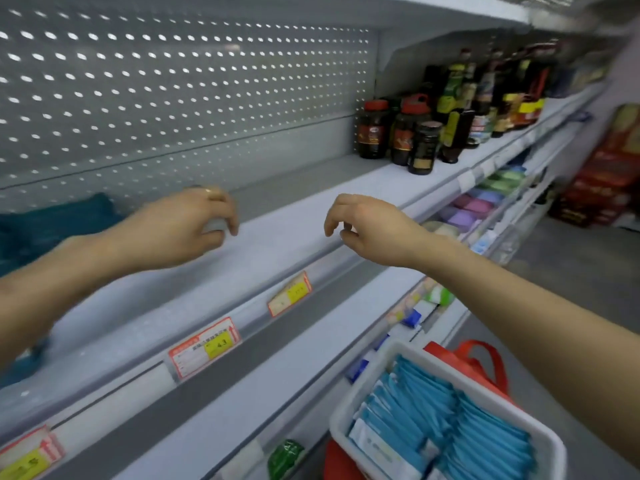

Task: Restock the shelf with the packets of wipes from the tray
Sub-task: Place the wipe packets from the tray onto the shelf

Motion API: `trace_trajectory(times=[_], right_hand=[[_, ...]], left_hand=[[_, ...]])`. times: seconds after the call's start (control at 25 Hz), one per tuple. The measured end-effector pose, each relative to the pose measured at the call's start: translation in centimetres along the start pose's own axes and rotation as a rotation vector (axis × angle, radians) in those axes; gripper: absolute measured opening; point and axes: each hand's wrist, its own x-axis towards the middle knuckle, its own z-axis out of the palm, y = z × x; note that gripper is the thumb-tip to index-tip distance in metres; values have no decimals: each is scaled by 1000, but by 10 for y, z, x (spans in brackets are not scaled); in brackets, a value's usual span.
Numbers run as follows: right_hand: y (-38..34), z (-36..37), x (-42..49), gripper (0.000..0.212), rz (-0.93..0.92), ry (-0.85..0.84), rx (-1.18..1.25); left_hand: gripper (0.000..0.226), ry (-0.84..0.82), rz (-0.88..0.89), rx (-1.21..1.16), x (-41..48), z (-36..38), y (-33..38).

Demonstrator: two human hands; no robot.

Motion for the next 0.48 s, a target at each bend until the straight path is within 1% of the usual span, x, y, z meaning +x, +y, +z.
trace_trajectory(times=[0.16, 0.36, 0.48], right_hand=[[22, -4, -56, 28, 155, -57, -28], [44, -5, -145, 29, 381, -110, -61], [47, 14, -205, 27, 525, -186, -56]], left_hand=[[24, 17, 181, -171, 68, 42, 78], [28, -11, 316, -279, 114, 96, 156], [25, -101, 414, -332, 121, 144, 194]])
